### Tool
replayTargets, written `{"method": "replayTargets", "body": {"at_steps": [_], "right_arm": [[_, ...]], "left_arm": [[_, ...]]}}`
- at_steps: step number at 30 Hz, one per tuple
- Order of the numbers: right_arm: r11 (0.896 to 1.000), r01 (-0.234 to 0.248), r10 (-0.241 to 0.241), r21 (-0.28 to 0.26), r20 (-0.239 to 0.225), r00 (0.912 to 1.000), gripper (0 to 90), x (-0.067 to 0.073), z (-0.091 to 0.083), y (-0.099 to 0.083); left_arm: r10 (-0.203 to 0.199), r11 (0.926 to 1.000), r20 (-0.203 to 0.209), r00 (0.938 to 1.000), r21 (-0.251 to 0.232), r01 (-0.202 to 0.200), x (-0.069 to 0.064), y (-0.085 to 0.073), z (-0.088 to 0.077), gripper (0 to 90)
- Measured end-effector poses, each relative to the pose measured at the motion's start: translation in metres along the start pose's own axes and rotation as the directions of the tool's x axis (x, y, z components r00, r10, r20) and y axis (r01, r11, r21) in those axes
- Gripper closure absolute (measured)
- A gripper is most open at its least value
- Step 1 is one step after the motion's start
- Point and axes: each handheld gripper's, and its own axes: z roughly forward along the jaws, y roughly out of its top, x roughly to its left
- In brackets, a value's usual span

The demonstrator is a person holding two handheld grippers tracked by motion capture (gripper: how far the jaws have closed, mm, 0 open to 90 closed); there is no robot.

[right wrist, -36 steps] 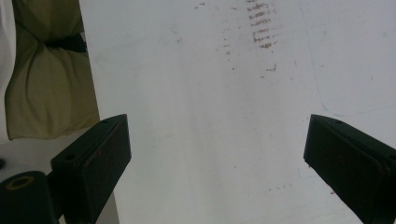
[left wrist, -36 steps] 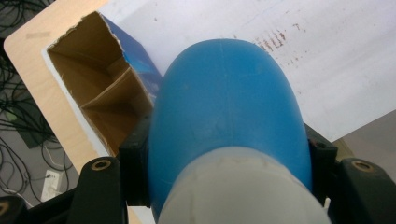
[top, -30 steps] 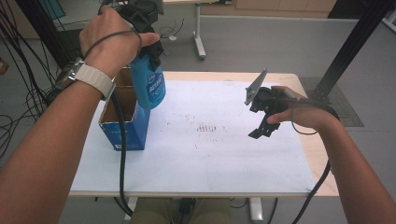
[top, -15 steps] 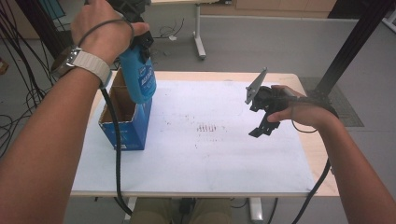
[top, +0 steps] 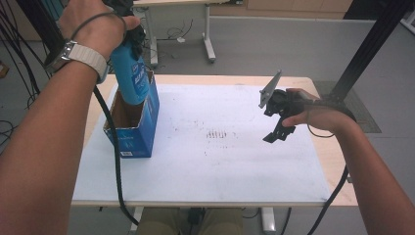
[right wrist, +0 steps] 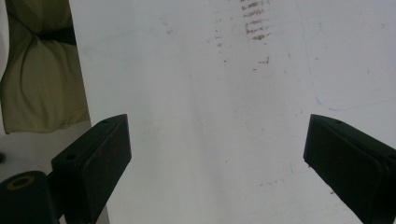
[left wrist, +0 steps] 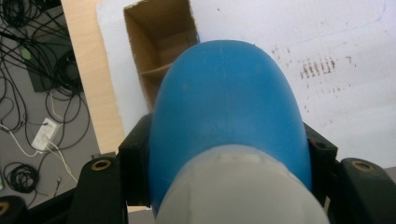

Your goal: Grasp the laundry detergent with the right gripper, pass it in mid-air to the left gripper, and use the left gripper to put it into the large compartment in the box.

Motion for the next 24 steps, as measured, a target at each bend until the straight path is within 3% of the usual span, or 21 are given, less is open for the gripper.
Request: {"method": "replayTargets", "body": {"at_steps": [12, 24], "right_arm": [[1.0, -0.009, 0.009, 0.014, -0.006, 0.9999, 8.4, -0.001, 0.003, -0.006], [1.0, -0.02, 0.02, 0.002, -0.004, 0.9998, 7.7, -0.003, 0.006, -0.004]], "left_arm": [[-0.071, 0.9974, -0.006, 0.9974, 0.002, 0.071, 0.018, 0.0, 0.011, 37.7], [-0.092, 0.9958, -0.011, 0.9957, 0.006, 0.092, 0.027, -0.002, 0.021, 37.7]]}}
